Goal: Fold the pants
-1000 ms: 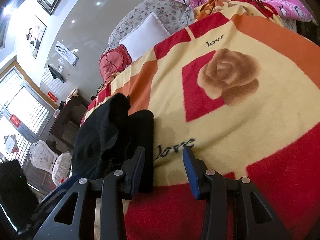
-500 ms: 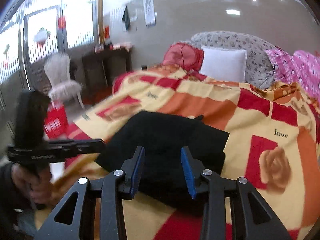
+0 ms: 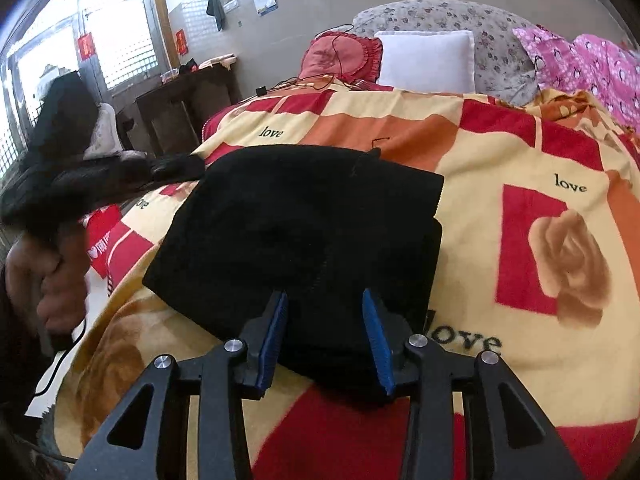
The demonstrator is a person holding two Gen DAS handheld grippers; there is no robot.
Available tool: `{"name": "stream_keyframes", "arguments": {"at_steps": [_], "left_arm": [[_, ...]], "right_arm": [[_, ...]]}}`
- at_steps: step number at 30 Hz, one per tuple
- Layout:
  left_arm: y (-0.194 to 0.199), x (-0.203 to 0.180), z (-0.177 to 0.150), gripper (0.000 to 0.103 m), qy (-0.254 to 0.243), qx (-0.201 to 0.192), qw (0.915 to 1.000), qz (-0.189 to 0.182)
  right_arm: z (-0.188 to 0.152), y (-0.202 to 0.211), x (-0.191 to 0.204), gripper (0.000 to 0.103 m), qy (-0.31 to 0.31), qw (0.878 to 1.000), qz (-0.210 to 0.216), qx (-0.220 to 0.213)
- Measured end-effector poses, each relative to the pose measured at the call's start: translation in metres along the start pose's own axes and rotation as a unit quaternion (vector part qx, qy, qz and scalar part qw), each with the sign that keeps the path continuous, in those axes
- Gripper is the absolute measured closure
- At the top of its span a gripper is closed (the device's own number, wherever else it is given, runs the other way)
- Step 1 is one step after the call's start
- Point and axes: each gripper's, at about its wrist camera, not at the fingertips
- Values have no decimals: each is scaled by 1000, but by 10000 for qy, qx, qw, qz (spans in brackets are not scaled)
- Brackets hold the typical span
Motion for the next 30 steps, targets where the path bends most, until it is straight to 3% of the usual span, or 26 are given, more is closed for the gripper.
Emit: {"name": "stream_keyframes", "arguments": {"at_steps": [1, 9, 14, 17, 22, 23, 26, 29, 30], "left_arm": [[-15, 8, 0, 100, 123, 200, 9997, 62], [-23, -4, 1, 102, -181, -53, 9991, 372], [36, -20, -19, 98, -240, -1013, 9945, -70], [37, -23, -40, 98, -204, -968, 9949, -179], [27, -13, -52, 93, 108, -944, 9949, -335], [28, -11, -51, 88, 156, -957, 9946, -366], [25, -11, -54, 87, 143, -919, 9951, -340], [24, -12, -55, 86, 116, -887, 9954, -356], [24, -12, -55, 86, 117, -893, 9953, -360]], "right_arm": [[1, 0, 2, 63, -19, 10000, 20, 2], [-3, 5, 0, 63, -201, 9997, 129, -25], [0, 9, 6, 58, -44, 10000, 72, 2], [13, 15, 7, 58, -61, 9998, 114, 128], [51, 33, 4, 58, -254, 9987, -179, -411], [58, 30, 4, 58, -245, 9985, -238, -435], [74, 5, 5, 60, -75, 9990, -347, -278], [64, -51, -13, 59, -182, 9950, -692, 703], [61, -48, -18, 58, -297, 9973, -565, 364]]}}
Point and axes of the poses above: each gripper's, at about its wrist camera, not at the fingertips, and y roughly against the way its jaws point, x to its left, z to its top, and after that the axes turned 7 degrees about -z, right-handed
